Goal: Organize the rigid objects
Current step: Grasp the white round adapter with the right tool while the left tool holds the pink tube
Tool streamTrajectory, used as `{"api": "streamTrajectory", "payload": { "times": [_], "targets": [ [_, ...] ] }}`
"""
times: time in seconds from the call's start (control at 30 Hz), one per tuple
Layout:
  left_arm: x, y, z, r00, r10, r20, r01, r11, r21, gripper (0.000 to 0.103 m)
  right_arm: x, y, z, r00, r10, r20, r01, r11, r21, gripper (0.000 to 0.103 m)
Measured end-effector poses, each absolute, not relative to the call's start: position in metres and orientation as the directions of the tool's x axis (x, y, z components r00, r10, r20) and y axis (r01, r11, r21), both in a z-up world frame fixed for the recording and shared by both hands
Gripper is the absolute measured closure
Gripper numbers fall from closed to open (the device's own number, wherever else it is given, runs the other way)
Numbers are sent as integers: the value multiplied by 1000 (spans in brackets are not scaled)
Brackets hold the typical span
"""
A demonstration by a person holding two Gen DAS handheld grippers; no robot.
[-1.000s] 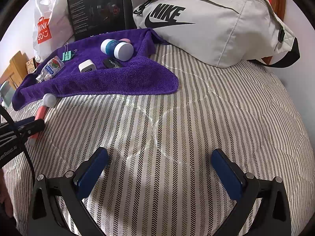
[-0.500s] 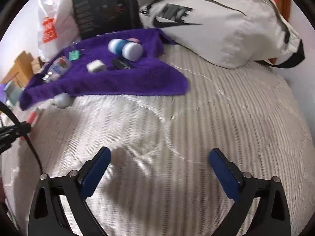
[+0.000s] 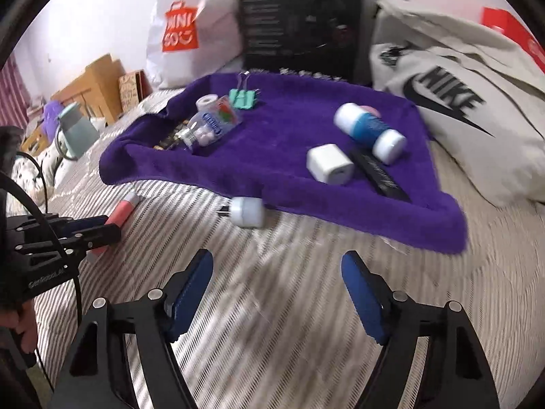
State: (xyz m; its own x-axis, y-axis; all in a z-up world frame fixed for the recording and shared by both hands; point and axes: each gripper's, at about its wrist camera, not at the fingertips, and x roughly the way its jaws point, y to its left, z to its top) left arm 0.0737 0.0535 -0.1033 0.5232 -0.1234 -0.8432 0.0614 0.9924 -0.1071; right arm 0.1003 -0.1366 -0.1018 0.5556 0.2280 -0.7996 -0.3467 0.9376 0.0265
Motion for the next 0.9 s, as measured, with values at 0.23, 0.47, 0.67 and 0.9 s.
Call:
{"api": "streamTrajectory", "payload": {
  "times": [0.23, 0.47, 0.67, 0.9],
  "targets": [
    [77, 60, -105, 519, -156, -840, 73, 988, -138, 86, 121, -117, -114, 522, 254, -814, -339, 938, 75, 38],
    [80, 62, -105, 517, -170, -839, 91, 985, -144, 85, 133, -106, -120, 534, 240, -811, -317, 946, 71, 44],
    [82, 64, -105, 514, -183, -838, 95, 983, -157, 85, 134, -97, -121, 568, 175, -804, -303, 953, -6, 67],
    [83, 65, -104, 509, -196, -838, 105, 981, -166, 85, 126, -116, -112, 547, 196, -814, -305, 952, 24, 67]
  ]
}}
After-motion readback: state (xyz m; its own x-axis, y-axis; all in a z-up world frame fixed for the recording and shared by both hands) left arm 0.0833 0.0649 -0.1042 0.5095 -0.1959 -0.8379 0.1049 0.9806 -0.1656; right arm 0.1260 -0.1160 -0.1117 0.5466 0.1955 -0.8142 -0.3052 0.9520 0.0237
